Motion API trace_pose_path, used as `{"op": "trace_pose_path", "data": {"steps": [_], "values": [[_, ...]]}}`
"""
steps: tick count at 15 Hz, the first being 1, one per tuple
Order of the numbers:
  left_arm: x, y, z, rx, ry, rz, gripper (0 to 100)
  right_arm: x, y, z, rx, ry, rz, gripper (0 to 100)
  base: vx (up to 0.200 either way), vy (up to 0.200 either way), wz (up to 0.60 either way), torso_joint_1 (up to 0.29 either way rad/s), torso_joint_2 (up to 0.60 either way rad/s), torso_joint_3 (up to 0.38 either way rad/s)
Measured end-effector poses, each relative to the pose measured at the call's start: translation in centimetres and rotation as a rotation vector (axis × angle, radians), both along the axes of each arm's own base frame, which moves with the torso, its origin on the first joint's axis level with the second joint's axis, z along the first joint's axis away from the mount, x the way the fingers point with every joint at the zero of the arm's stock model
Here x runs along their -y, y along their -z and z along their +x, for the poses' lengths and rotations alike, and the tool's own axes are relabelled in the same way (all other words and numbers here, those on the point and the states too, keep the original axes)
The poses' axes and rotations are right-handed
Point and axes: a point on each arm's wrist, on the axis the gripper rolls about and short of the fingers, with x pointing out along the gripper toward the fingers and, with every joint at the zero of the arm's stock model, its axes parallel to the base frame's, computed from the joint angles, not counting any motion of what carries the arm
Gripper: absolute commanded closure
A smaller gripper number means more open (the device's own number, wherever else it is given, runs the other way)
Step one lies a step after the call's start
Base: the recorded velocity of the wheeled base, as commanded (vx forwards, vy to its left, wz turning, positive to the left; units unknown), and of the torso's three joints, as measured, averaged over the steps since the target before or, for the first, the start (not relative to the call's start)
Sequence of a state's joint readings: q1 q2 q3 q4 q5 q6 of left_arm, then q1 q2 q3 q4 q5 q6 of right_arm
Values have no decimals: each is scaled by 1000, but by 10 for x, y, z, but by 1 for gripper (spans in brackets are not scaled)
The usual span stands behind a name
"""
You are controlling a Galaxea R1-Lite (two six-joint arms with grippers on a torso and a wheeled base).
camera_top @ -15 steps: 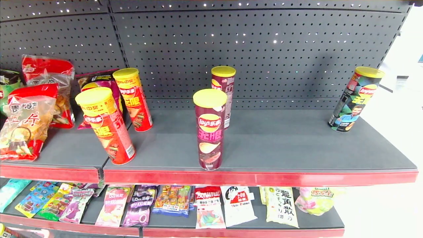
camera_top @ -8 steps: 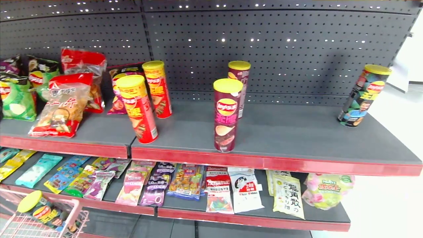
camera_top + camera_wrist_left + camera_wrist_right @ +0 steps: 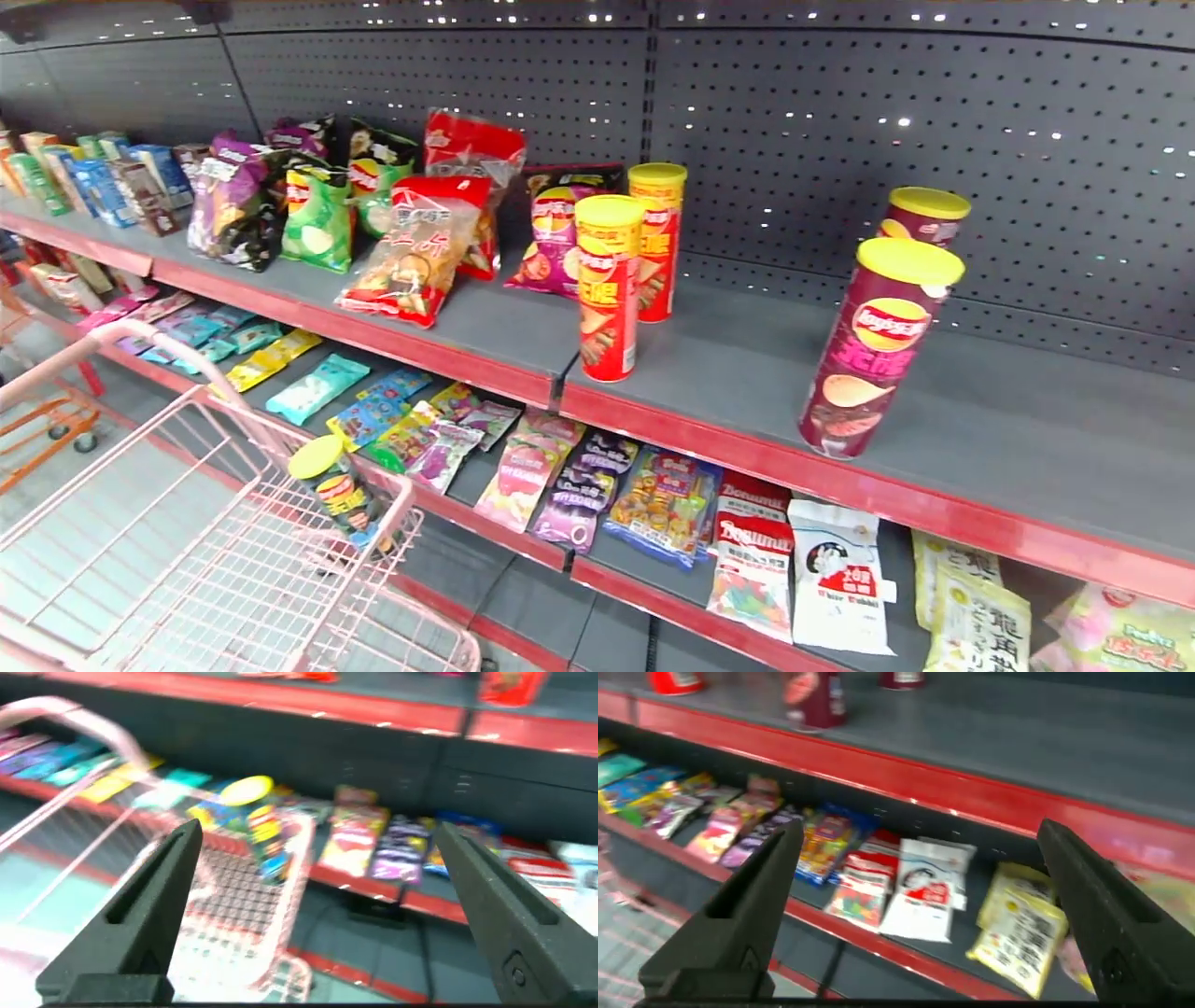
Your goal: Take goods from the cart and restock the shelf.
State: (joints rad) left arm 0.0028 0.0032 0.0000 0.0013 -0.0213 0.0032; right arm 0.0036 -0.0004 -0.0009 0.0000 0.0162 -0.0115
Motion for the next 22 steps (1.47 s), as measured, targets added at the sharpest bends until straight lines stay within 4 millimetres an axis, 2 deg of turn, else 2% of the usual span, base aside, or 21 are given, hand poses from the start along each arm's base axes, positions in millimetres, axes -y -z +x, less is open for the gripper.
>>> {"op": "trace_pose_path", "data": {"steps": [3, 12, 22], "values": [[0, 0, 0, 0, -2, 0, 0, 0, 0, 0, 0, 0, 3, 0, 0, 0, 0, -12, 20, 17], [0, 0, 0, 0, 0, 0, 0, 0, 0, 0, 0, 19, 6, 0, 0, 0, 0, -141, 363, 211], [0, 0, 0, 2, 0, 1, 0, 0, 0, 0, -1, 18, 6, 0, 0, 0, 0, -178, 512, 326]]}}
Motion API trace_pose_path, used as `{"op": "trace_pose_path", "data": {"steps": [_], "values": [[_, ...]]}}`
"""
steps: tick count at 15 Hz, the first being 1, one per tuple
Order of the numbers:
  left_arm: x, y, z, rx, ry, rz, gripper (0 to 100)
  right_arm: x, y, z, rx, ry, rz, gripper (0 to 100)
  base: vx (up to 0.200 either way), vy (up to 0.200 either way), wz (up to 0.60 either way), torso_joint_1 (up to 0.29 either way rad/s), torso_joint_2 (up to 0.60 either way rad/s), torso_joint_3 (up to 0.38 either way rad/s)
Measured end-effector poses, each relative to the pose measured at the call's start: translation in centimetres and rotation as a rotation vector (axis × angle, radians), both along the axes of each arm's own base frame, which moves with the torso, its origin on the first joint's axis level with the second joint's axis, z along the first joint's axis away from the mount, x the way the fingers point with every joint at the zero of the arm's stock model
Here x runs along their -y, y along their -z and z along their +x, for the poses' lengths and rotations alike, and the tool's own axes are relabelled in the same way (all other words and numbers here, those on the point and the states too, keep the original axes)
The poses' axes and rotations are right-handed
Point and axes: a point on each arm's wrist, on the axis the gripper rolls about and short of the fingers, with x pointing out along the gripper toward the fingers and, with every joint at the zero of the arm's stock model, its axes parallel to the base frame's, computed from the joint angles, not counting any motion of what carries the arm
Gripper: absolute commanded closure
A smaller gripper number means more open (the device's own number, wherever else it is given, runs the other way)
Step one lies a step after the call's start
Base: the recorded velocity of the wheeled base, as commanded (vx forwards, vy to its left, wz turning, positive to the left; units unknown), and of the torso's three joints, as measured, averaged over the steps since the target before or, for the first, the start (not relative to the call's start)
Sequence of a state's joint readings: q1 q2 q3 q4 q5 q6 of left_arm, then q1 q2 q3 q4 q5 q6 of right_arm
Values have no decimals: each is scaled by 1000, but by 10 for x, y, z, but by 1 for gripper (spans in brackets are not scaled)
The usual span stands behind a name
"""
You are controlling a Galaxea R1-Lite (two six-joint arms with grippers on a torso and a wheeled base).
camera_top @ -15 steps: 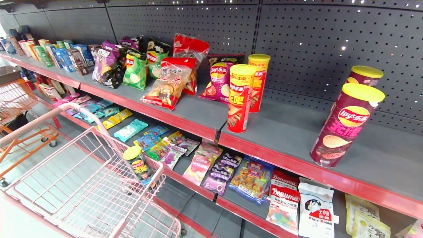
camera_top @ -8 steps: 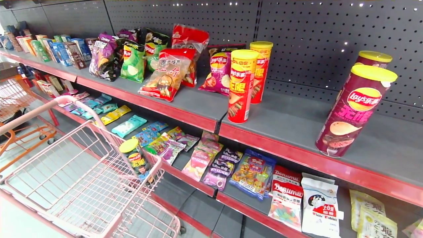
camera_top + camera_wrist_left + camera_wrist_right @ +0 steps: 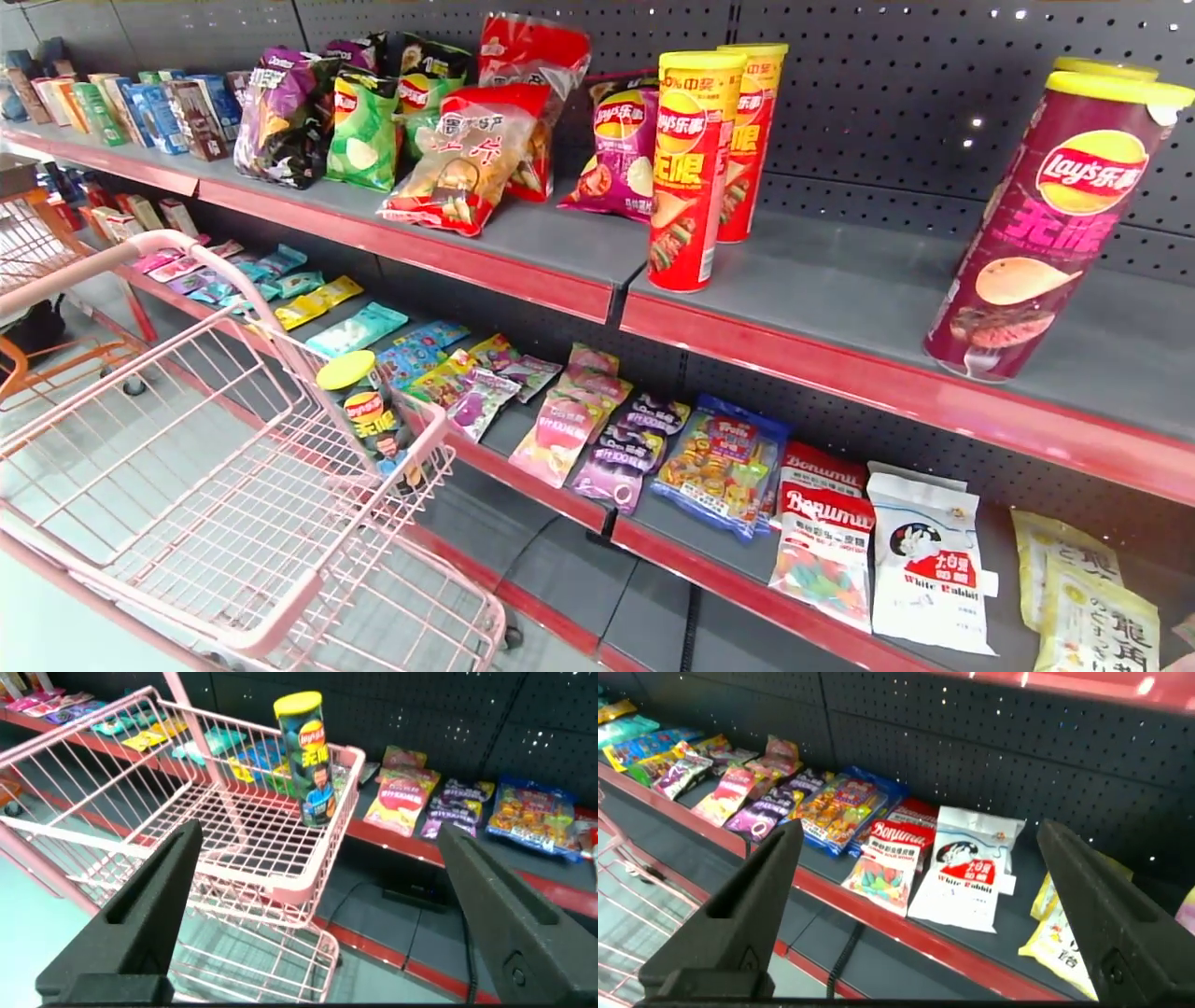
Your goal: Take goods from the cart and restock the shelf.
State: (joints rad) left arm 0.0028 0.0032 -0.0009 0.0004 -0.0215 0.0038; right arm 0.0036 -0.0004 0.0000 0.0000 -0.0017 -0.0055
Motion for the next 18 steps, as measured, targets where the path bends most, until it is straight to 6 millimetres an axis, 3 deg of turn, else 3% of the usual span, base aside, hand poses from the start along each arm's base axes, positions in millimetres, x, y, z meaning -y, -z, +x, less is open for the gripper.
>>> {"op": "trace_pose_path", "data": {"steps": [9, 11, 13, 14, 16, 18], "values": [[0, -5, -1, 14, -5, -9, 0, 0, 0, 0, 0, 2, 2, 0, 0, 0, 0, -19, 72, 48], [0, -33, -4, 56, -3, -80, 0, 0, 0, 0, 0, 2, 2, 0, 0, 0, 0, 0, 0, 0], [-1, -88, -1, 97, -12, -138, 0, 0, 0, 0, 0, 1, 2, 0, 0, 0, 0, 0, 0, 0], [-1, -115, 10, 87, -28, -151, 0, 0, 0, 0, 0, 0, 2, 0, 0, 0, 0, 0, 0, 0], [-2, -150, 41, 29, -71, -157, 0, 0, 0, 0, 0, 1, 2, 0, 0, 0, 0, 0, 0, 0], [-5, -166, 89, -64, -131, -158, 0, 0, 0, 0, 0, 1, 2, 0, 0, 0, 0, 0, 0, 0]]}}
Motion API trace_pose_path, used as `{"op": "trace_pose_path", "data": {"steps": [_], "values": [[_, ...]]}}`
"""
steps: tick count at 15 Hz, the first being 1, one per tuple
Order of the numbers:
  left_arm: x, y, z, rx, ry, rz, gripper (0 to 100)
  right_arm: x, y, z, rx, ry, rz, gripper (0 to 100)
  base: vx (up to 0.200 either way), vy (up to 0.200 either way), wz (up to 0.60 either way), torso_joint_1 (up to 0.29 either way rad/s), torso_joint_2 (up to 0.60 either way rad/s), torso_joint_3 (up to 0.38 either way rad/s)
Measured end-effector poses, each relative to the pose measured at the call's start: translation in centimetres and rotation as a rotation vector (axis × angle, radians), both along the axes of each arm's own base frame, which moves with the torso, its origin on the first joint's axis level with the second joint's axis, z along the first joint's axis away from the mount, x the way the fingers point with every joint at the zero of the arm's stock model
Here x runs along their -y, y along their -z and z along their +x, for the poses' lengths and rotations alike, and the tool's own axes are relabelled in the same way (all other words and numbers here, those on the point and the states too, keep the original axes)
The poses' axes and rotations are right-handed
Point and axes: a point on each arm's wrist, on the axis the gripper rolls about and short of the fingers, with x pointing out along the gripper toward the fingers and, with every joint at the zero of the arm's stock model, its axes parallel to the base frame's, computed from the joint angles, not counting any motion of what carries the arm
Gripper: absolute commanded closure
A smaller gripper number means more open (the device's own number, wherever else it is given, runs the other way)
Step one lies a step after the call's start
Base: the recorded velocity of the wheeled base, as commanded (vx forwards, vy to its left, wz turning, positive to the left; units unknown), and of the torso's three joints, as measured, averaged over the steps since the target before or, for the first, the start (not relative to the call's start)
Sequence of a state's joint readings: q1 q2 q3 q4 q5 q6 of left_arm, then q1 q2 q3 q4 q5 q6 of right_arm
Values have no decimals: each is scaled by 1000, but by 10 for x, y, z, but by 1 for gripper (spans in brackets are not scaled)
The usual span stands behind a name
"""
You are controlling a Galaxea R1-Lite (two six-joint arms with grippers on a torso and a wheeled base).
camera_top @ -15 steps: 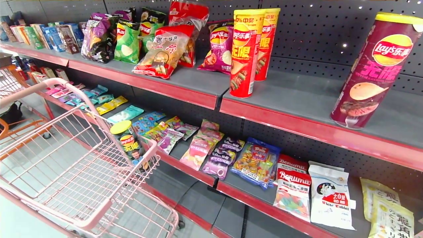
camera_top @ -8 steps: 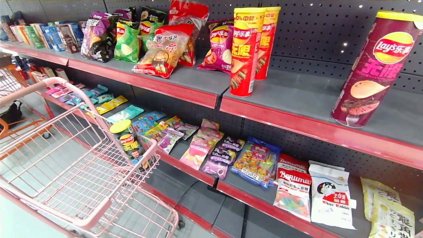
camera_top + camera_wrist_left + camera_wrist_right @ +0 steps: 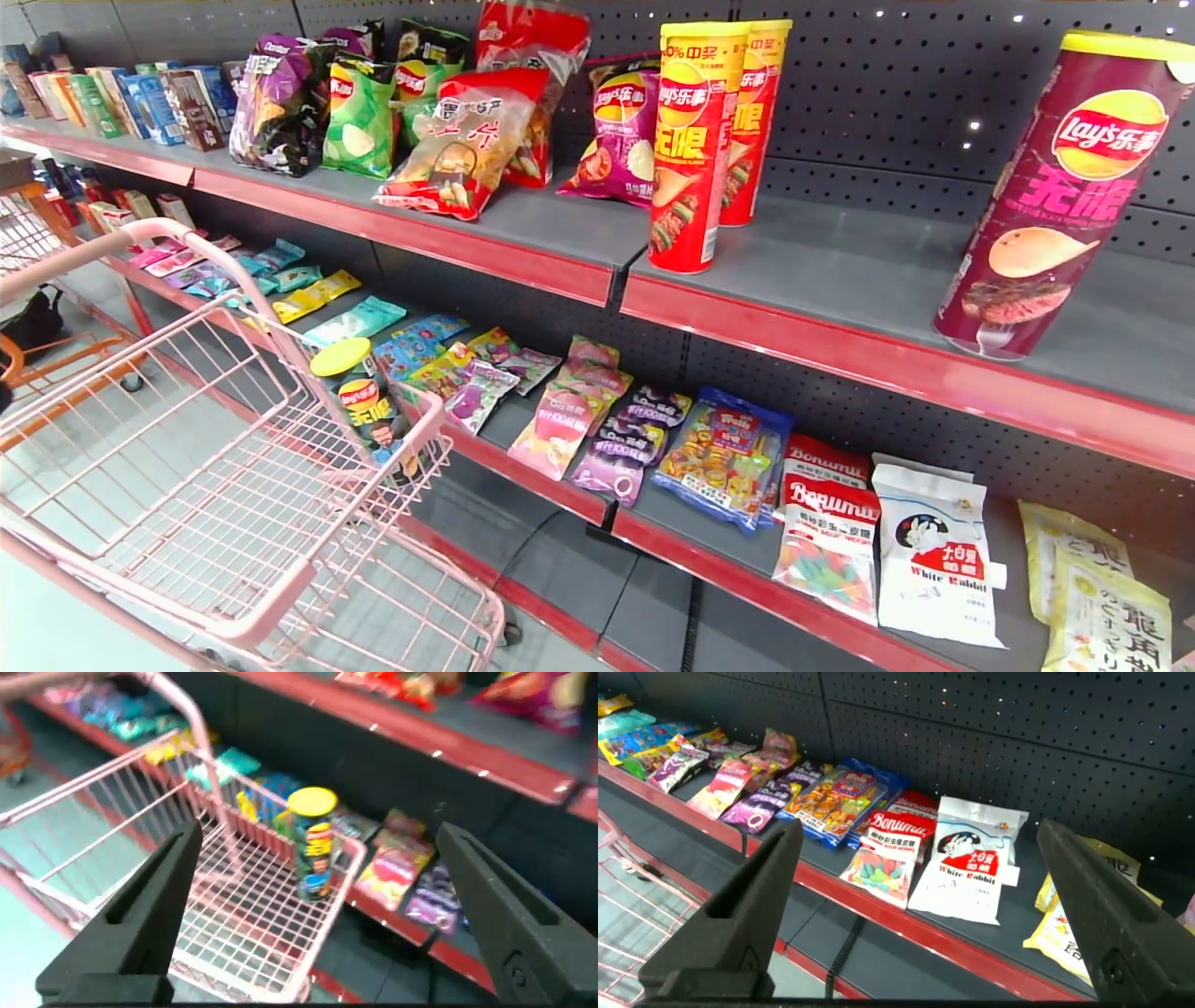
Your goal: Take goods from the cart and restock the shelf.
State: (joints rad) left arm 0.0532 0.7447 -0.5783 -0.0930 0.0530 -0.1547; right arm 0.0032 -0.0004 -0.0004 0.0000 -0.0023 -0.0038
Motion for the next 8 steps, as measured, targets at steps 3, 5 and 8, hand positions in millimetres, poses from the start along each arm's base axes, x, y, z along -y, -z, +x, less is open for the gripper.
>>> {"op": "trace_pose_path", "data": {"steps": [3, 5, 8], "values": [[-14, 8, 74, -152, -74, -12, 0, 0, 0, 0, 0, 1, 0, 0, 0, 0, 0, 0, 0, 0], [-23, 27, 116, -256, -57, -21, 0, 0, 0, 0, 0, 0, 0, 0, 0, 0, 0, 0, 0, 0], [-32, 57, 158, -365, 18, -7, 0, 0, 0, 0, 0, 0, 0, 0, 0, 0, 0, 0, 0, 0]]}}
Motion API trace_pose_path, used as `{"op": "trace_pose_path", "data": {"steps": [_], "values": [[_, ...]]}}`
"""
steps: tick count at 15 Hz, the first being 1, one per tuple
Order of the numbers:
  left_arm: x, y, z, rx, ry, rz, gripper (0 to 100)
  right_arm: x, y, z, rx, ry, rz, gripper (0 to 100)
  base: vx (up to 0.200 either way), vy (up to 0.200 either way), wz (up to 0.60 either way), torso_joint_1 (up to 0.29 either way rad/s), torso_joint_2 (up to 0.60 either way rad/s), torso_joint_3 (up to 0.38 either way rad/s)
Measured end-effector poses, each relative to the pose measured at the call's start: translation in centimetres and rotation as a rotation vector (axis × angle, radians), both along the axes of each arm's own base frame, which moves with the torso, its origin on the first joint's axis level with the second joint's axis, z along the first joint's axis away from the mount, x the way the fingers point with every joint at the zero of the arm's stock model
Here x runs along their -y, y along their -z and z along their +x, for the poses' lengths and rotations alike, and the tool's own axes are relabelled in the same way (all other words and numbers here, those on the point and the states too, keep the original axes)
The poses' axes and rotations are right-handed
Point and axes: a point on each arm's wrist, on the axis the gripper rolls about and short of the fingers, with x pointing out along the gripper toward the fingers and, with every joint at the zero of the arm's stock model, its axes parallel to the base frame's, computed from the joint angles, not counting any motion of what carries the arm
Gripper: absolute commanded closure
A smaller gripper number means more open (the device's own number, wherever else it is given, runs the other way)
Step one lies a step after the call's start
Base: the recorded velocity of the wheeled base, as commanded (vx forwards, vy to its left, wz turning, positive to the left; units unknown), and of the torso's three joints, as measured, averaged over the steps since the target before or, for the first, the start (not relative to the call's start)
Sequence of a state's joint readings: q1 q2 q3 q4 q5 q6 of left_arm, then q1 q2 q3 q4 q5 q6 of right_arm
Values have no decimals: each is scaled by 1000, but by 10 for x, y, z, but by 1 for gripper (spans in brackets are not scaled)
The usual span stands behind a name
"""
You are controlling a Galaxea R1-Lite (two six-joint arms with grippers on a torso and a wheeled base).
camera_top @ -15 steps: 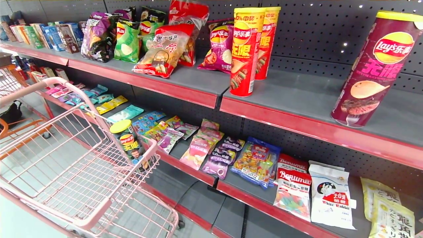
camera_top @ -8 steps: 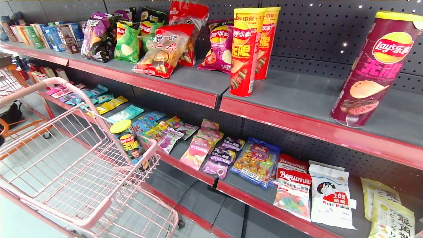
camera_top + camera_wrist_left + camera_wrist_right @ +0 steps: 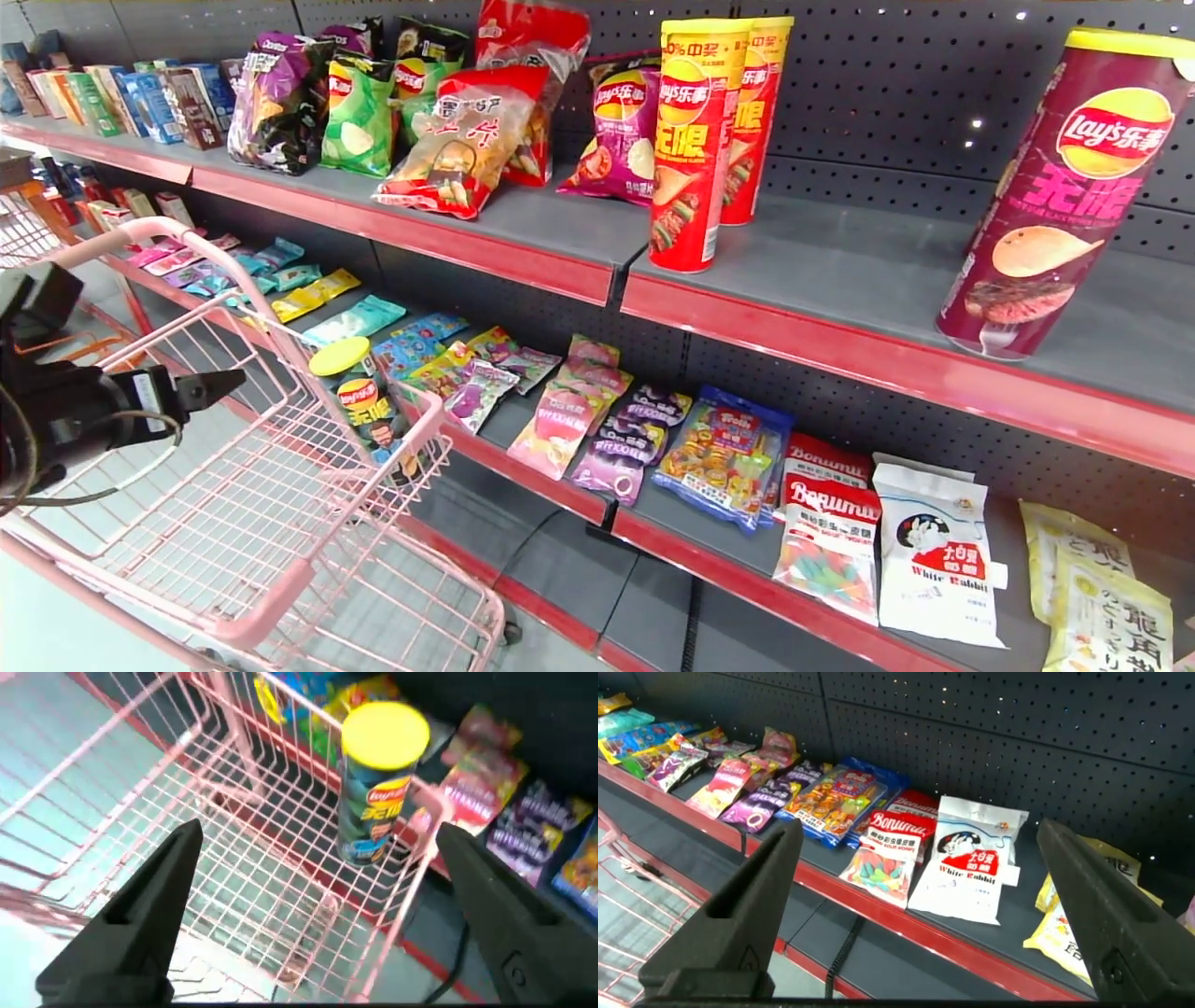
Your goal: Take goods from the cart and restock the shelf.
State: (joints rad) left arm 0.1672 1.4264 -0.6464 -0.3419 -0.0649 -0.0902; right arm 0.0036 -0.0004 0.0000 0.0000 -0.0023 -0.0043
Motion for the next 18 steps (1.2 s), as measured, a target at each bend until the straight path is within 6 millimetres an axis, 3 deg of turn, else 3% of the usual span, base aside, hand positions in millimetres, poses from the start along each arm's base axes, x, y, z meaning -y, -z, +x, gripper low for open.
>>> {"op": "trace_pose_path", "data": {"steps": [4, 11, 18], "values": [[0, 37, 39, -71, 95, -21, 0, 0, 0, 0, 0, -1, 0, 0, 0, 0, 0, 0, 0, 0], [11, 86, 85, -76, 229, 12, 0, 0, 0, 0, 0, 0, -1, 0, 0, 0, 0, 0, 0, 0], [24, 104, 119, -46, 285, 23, 0, 0, 0, 0, 0, 1, -1, 0, 0, 0, 0, 0, 0, 0]]}}
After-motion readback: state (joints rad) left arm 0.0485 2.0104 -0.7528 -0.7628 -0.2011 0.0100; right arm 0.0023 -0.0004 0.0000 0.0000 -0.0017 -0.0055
